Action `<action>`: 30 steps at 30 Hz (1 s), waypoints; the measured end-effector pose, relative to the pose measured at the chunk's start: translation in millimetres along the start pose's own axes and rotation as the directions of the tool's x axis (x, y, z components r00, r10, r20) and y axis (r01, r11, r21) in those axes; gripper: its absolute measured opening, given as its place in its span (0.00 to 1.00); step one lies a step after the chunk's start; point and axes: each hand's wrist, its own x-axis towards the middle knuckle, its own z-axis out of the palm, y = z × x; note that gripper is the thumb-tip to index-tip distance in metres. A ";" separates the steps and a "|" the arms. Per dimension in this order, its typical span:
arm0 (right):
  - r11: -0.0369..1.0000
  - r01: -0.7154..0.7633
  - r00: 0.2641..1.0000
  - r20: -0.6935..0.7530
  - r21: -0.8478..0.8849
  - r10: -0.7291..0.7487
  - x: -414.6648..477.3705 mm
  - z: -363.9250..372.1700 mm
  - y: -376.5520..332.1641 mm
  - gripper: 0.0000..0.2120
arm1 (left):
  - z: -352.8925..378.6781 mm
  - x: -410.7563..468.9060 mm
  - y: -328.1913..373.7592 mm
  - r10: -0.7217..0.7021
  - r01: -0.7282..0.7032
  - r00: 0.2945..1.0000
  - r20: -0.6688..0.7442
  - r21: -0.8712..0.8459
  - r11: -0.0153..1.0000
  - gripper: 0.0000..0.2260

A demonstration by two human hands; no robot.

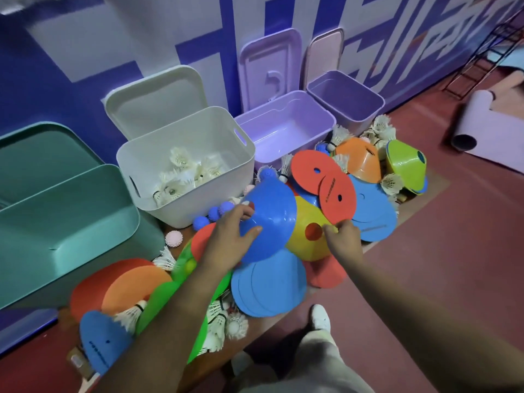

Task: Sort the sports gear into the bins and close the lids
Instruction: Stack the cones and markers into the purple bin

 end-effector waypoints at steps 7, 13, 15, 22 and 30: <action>0.995 -0.068 0.950 0.310 0.069 0.044 32.6 -19.7 10.8 0.14 | 96.1 22.8 9.0 0.083 -0.104 0.994 0.073 0.359 0.928 0.10; 0.916 -0.178 0.885 0.465 0.359 -0.011 38.4 -35.8 14.1 0.14 | 118.1 29.6 6.5 -0.216 0.242 0.965 -0.150 0.188 0.952 0.19; 0.873 -0.255 0.828 0.560 0.417 -0.026 39.3 -36.6 15.3 0.18 | 115.2 28.4 5.6 -0.327 0.336 0.938 -0.113 0.062 0.940 0.27; 0.719 -0.444 0.657 0.740 0.535 -0.144 26.5 -30.1 -19.0 0.19 | 109.6 19.9 5.1 -0.436 0.426 0.896 -0.082 -0.120 0.897 0.26; 0.769 0.016 0.646 0.580 0.640 -0.496 21.9 -54.2 -77.1 0.15 | 87.3 21.4 44.2 -0.423 0.281 0.850 -0.313 -0.410 0.868 0.17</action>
